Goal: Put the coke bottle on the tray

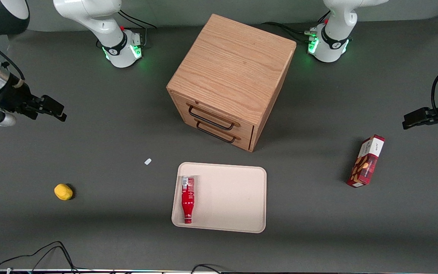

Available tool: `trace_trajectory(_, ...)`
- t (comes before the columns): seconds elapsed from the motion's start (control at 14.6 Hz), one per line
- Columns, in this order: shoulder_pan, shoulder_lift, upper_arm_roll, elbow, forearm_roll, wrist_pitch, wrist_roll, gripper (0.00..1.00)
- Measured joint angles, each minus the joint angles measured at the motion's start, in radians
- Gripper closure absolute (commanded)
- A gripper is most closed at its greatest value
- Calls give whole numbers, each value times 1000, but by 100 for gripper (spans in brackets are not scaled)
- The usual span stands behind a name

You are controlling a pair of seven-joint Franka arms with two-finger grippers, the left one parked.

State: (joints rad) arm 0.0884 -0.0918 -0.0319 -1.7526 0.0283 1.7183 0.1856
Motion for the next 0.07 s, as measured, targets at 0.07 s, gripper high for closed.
trace_trajectory(0.07, 0, 0, 0, 7, 0, -17, 0, 0)
